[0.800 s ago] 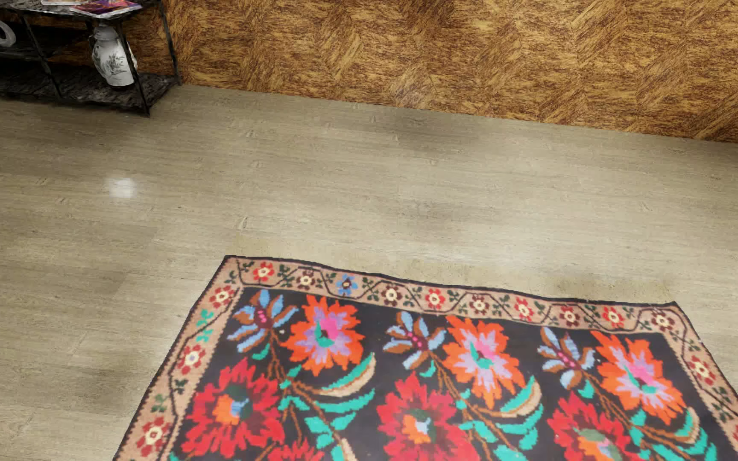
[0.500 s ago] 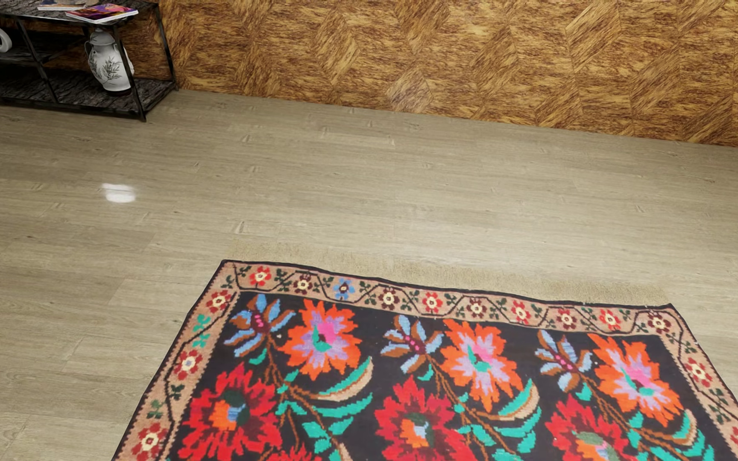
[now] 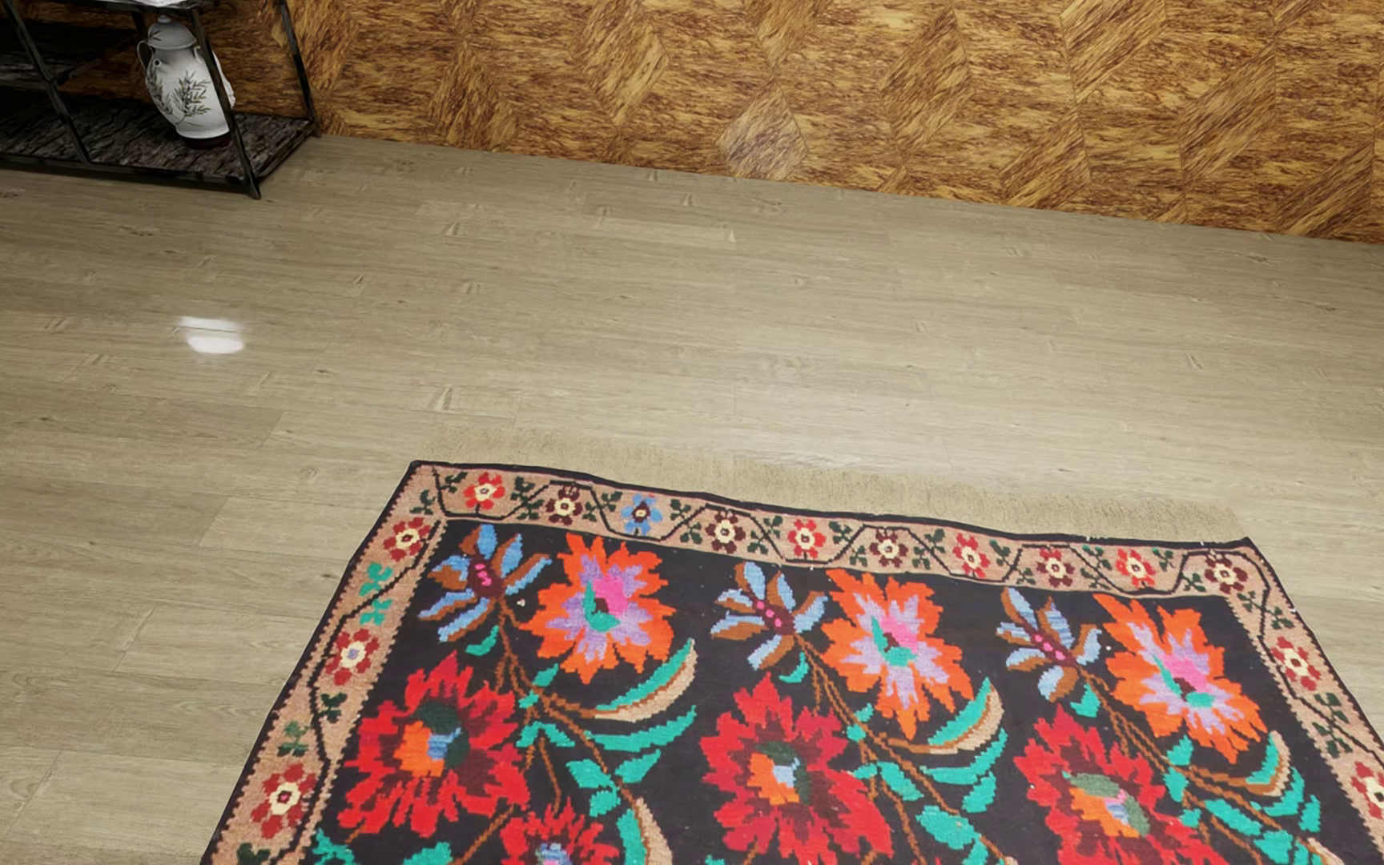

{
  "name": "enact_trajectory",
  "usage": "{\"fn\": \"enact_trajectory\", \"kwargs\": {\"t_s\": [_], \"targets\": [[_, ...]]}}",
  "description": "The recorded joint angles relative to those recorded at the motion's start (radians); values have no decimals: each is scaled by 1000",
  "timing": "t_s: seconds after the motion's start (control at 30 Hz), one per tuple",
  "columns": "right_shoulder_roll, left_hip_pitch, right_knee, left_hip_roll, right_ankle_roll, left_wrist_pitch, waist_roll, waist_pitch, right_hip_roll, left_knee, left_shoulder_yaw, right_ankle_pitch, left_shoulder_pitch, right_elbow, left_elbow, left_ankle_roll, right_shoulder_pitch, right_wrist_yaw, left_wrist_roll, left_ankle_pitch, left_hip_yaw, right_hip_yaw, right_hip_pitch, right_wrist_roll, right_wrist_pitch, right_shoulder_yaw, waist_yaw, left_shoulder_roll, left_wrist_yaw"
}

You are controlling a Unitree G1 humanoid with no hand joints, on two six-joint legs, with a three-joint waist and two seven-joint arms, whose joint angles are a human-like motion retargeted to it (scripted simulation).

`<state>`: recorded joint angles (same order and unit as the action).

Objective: Perch on the chair

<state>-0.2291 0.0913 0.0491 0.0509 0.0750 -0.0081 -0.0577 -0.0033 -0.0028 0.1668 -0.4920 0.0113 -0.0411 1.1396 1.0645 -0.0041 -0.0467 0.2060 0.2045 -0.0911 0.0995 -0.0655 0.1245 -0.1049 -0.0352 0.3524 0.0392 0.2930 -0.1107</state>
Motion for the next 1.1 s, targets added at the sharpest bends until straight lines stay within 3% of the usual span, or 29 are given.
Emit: {"fn": "enact_trajectory", "kwargs": {"t_s": [0.13, 0.3, 0.37, 0.4, 0.47, 0.53, 0.6, 0.7, 0.77, 0.93, 1.0, 1.1], "targets": [[-10, -74, 109, -4, -7, -12, 2, 74, -7, 101, -81, -9, -87, -82, -69, 12, -75, 34, 25, -11, -14, 7, -81, -26, 18, 78, -7, 41, -102], [-63, -269, 367, 9, 25, -36, 4, 234, -45, 293, -217, -48, -250, -196, -187, -12, -242, 27, 68, -29, -44, 22, -320, -48, 1, 203, -10, 86, -137], [-85, -354, 433, 20, 41, -43, 6, 317, -57, 369, -315, -51, -331, -237, -232, -19, -310, -31, 90, -58, -51, 25, -405, -44, -3, 251, -9, 102, -102], [-93, -400, 477, 32, 43, -124, 16, 370, -51, 419, -305, -63, -395, -241, -235, -19, -346, -25, 87, -117, -78, 39, -457, -53, -84, 275, -9, 117, -149], [-122, -489, 557, 56, 68, -141, 19, 447, -66, 503, -398, -71, -485, -280, -252, -28, -418, -41, 113, -157, -83, 44, -557, -61, -102, 332, -9, 126, -127], [-167, -596, 669, 87, 94, -164, 27, 525, -87, 605, -483, -94, -579, -349, -263, -81, -498, -19, 149, -146, -87, 54, -672, -88, -131, 391, -14, 130, -102], [-232, -718, 798, 118, 120, -170, 39, 601, -105, 730, -561, -125, -674, -455, -278, -128, -579, -13, 166, -136, -100, 66, -793, -105, -164, 448, -19, 143, -52], [-361, -890, 1006, 150, 167, -222, 42, 694, -140, 926, -678, -177, -818, -666, -403, -172, -669, -97, 181, -194, -138, 94, -985, -94, -244, 493, -25, 221, 51], [-445, -1014, 1138, 162, 189, -239, 42, 749, -149, 1064, -740, -208, -915, -794, -526, -184, -742, -186, 157, -235, -168, 120, -1116, -52, -275, 527, -29, 305, 184], [-679, -1293, 1475, 179, 252, -259, 46, 838, -182, 1416, -901, -282, -1130, -1123, -905, -202, -840, -410, 33, -336, -248, 174, -1403, 97, -330, 554, -28, 563, 474], [-754, -1380, 1598, 181, 271, -271, 50, 866, -195, 1541, -926, -304, -1182, -1230, -1014, -210, -857, -469, 4, -369, -276, 198, -1492, 134, -353, 539, -27, 644, 554], [-817, -1466, 1744, 185, 271, -279, 52, 890, -195, 1691, -929, -321, -1213, -1339, -1114, -216, -853, -519, -19, -404, -307, 222, -1580, 166, -373, 506, -27, 726, 612]]}}
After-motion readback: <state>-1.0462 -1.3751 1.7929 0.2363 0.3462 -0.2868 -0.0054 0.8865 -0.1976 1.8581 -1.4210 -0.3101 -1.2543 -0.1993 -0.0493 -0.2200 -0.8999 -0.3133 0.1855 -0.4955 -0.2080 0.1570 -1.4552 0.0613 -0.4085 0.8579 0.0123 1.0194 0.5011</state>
